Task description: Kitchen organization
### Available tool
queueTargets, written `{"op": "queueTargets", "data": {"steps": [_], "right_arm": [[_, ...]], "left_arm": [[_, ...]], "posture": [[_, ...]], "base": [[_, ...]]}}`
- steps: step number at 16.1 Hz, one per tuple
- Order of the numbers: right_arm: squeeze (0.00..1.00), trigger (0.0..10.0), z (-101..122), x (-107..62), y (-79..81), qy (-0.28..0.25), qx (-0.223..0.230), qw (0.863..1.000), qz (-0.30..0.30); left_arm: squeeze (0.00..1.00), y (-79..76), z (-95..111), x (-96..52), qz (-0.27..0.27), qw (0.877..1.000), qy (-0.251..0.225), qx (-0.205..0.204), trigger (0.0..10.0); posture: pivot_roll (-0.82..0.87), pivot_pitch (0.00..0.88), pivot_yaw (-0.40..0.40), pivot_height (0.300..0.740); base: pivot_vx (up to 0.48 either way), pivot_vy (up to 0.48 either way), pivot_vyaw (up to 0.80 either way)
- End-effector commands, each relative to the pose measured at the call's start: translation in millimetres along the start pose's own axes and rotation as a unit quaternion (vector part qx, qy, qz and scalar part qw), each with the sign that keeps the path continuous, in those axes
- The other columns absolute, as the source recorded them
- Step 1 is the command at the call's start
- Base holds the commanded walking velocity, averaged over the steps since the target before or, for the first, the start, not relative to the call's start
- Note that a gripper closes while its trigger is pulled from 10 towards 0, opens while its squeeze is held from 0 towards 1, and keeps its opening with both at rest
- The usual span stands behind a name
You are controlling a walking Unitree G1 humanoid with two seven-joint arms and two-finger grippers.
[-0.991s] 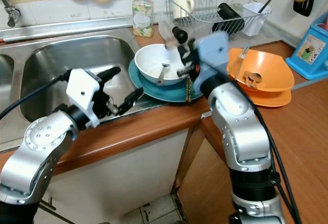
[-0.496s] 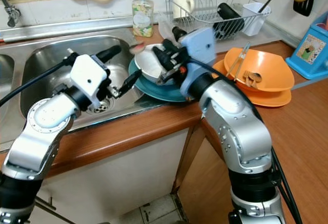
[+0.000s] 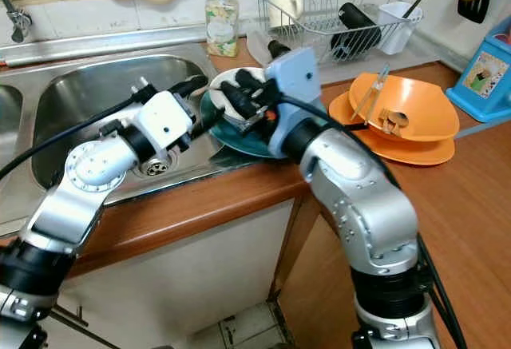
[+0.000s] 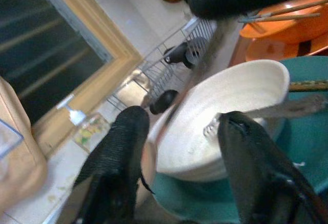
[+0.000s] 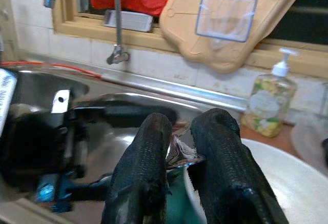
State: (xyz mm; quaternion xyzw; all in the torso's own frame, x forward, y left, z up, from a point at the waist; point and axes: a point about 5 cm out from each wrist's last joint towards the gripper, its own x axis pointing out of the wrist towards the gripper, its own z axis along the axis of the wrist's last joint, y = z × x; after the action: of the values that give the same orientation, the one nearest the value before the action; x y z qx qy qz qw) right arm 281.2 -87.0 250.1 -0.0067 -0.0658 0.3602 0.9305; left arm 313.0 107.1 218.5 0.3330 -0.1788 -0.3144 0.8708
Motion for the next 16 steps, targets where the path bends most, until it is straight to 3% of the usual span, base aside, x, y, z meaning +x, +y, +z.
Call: {"op": "queueTargets", "data": {"steps": [1, 5, 16], "right_arm": [[0.0, 0.0, 4.9, -1.5, 4.9, -0.009, -0.002, 1.0, 0.006], [0.0, 0.0, 0.7, -1.6, 6.1, -0.005, 0.019, 1.0, -0.001], [0.0, 0.0, -2.5, 3.0, 3.9, 0.0, 0.059, 0.998, -0.02]], "left_arm": [[0.0, 0.5, 1.2, 2.6, -0.003, 1.0, -0.003, 0.015, 0.0], [0.0, 1.7, -0.2, 4.3, 0.008, 1.0, -0.01, 0.021, 0.0], [0.0, 9.7, -5.6, 2.8, 0.037, 0.995, -0.002, 0.096, 0.0]], "posture": [[-0.05, 0.0, 0.004, 0.74], [-0.05, 0.0, -0.001, 0.74], [-0.05, 0.0, -0.005, 0.74]], "base": [[0.0, 0.0, 0.0], [0.0, 0.0, 0.0], [0.0, 0.0, 0.0]]}}
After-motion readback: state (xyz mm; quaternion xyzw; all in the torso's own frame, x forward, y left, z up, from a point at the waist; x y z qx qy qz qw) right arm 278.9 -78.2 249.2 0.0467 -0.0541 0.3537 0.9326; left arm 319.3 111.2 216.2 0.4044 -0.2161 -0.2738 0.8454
